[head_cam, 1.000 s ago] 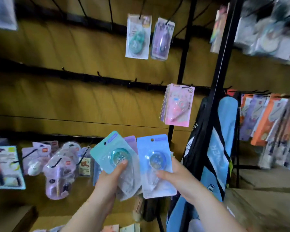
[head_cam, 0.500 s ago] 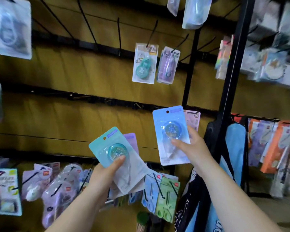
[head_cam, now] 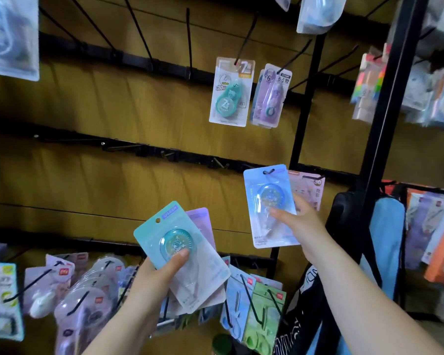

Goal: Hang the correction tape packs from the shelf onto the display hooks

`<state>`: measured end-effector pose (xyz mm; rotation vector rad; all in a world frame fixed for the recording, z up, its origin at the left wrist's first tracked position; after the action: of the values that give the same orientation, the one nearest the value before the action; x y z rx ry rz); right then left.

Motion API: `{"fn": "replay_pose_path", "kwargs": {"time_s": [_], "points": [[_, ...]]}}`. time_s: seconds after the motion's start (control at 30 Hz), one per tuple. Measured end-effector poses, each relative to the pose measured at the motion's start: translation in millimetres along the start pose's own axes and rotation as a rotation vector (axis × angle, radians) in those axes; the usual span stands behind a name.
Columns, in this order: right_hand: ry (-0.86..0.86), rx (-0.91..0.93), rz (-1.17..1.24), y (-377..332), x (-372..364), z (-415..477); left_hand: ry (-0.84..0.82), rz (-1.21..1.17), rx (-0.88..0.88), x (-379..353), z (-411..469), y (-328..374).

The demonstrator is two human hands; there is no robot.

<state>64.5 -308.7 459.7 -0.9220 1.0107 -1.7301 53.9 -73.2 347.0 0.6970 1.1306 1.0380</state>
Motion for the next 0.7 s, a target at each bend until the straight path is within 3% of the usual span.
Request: {"fn": "replay_pose_path", "kwargs": {"time_s": [0.4, 0.6, 0.7], "points": [[0.209, -0.036, -0.384, 11, -25, 39, -0.029, 0.013, -0.03, 9, -34, 0], [0.162, 0.031, -0.549, 22, -40, 17, -0.016, 0.039, 0.003, 16, -43, -7], [0.125, 0.153, -0.426, 19, -53, -18, 0.031, 0.045, 0.036, 19, -43, -15]]}}
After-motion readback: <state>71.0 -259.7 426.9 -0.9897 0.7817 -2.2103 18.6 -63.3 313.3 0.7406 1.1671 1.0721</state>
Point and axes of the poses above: each hand's wrist, its own z-axis towards the middle knuckle, its own x-axis out of the back of the hand, y = z × x, the point moved 7 cm from there along z, towards the middle knuckle, and after that the axes turned 3 degrees about -x, right-handed, at the moved point
